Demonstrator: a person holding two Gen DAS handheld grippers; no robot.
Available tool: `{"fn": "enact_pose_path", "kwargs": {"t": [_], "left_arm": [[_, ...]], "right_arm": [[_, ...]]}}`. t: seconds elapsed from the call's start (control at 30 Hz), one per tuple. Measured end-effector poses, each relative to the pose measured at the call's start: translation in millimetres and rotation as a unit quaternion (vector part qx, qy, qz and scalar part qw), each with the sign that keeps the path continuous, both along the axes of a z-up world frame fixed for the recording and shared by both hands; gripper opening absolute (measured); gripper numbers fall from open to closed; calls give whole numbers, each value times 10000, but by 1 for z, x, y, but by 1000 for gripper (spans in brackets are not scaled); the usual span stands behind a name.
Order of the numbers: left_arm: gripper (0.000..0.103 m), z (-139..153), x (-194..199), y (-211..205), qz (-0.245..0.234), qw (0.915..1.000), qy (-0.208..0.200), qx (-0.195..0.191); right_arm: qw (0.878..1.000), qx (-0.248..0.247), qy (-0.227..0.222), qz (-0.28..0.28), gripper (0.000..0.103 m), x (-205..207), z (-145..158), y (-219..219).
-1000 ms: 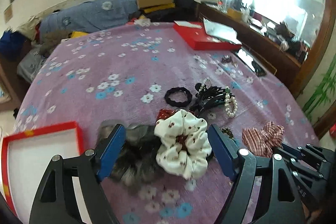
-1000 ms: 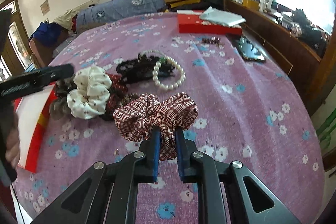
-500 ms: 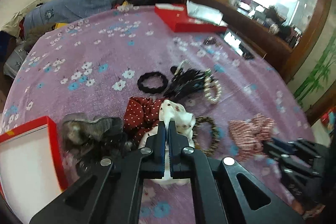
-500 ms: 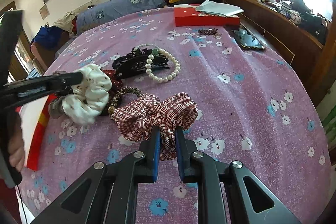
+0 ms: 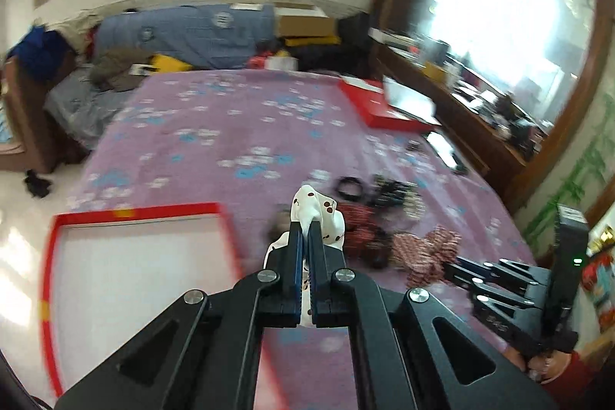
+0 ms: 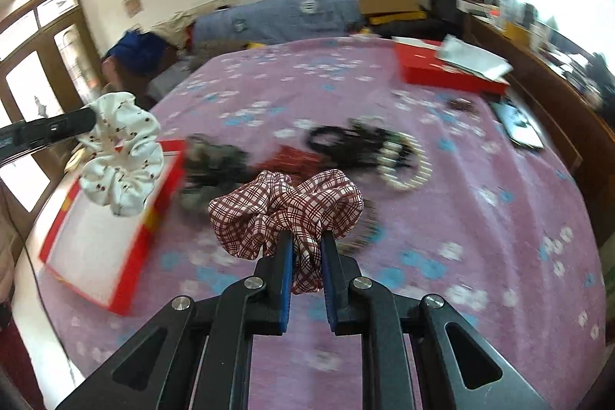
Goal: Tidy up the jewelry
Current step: 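Carry both scrunchies into the red-rimmed tray and open both tools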
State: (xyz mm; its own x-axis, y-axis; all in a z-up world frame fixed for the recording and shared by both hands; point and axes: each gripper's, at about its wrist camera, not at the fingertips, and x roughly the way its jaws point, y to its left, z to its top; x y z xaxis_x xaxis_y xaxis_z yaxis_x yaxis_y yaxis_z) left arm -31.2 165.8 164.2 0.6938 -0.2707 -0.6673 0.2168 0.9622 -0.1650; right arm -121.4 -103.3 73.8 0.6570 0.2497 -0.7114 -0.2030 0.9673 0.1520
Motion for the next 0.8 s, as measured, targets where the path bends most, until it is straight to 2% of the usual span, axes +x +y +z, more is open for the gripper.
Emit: {"fn": "enact_pose_path", "kwargs": {"t": [0.17,0.37,0.57,0.8], "left_arm": [[2,-7,11,59,569,9982,95,183],[2,-37,39,124,1188,9915,450,291],[2,-72,62,170,1676,9821,807,293],[2,-97,83,201,1956,9749,1044,200]], "right_arm": [[9972,126,1,741,15,18,14,67],[9908,105,-130,1345,16,45,20,150],[9869,36,188,1600,16,87,-2,212],[9858,-177,553,1576,16,127,-34,248]]}}
